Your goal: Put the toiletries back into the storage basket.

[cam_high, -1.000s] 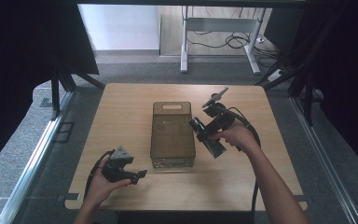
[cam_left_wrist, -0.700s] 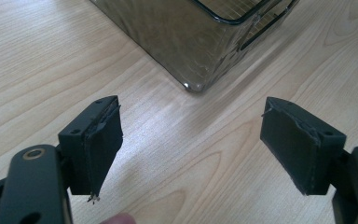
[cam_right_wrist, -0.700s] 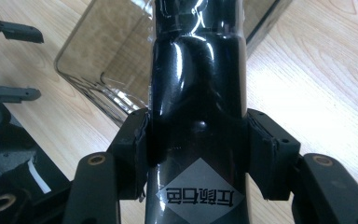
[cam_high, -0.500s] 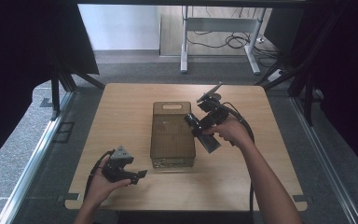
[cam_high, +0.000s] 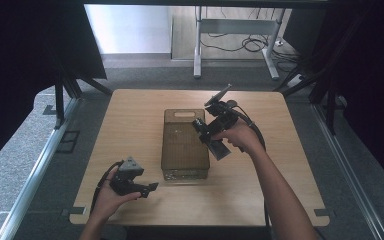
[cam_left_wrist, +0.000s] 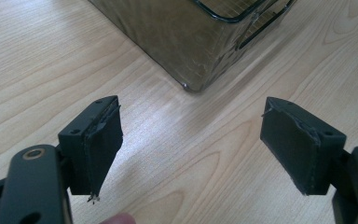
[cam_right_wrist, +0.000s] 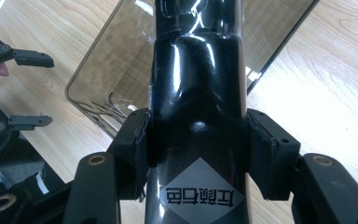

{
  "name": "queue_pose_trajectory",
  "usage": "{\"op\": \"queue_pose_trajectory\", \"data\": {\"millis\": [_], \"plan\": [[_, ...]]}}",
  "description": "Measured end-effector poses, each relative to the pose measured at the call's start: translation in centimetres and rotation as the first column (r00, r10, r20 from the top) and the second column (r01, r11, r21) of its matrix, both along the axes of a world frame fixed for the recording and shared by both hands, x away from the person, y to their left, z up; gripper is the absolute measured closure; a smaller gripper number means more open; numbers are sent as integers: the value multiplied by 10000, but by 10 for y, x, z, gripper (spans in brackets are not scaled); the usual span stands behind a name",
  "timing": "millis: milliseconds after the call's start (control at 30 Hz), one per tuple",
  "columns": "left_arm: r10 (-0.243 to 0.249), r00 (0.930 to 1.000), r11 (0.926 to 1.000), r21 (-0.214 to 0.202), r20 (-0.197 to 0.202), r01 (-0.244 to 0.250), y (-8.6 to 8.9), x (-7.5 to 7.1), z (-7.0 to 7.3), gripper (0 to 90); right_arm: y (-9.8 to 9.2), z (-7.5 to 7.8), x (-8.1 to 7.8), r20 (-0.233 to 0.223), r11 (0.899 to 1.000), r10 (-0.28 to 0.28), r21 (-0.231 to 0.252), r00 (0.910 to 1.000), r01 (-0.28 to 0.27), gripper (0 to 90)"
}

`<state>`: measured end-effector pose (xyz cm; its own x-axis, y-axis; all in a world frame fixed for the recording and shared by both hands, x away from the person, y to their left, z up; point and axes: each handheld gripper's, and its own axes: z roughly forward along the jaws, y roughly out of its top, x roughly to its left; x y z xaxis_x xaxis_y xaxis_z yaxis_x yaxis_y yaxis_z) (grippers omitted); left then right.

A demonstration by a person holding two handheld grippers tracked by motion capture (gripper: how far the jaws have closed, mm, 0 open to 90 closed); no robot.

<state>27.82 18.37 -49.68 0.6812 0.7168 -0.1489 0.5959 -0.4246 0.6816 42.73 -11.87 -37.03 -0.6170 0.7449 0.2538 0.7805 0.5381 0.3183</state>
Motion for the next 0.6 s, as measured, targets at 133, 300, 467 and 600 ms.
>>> {"op": "queue_pose_trajectory", "data": {"millis": [133, 300, 467, 600], "plan": [[-14, 10000, 10000, 1, -3, 14, 0, 0, 0, 212, 6, 0, 2, -46, 10000, 70, -12, 10000, -70, 457], [12, 10000, 10000, -14, -42, -12, 0, 0, 0, 212, 13, -3, 4, -99, 9999, 121, 20, 9999, -121, 457], [-51, 10000, 10000, -35, 0, 51, 1, 0, 0, 212, 19, -5, 7, -171, 9999, 140, -8, 9998, -140, 457], [-1, 10000, 10000, -75, -53, 1, 0, 0, 0, 212, 24, -6, 8, -225, 9998, 210, -44, 9995, -211, 457]]}}
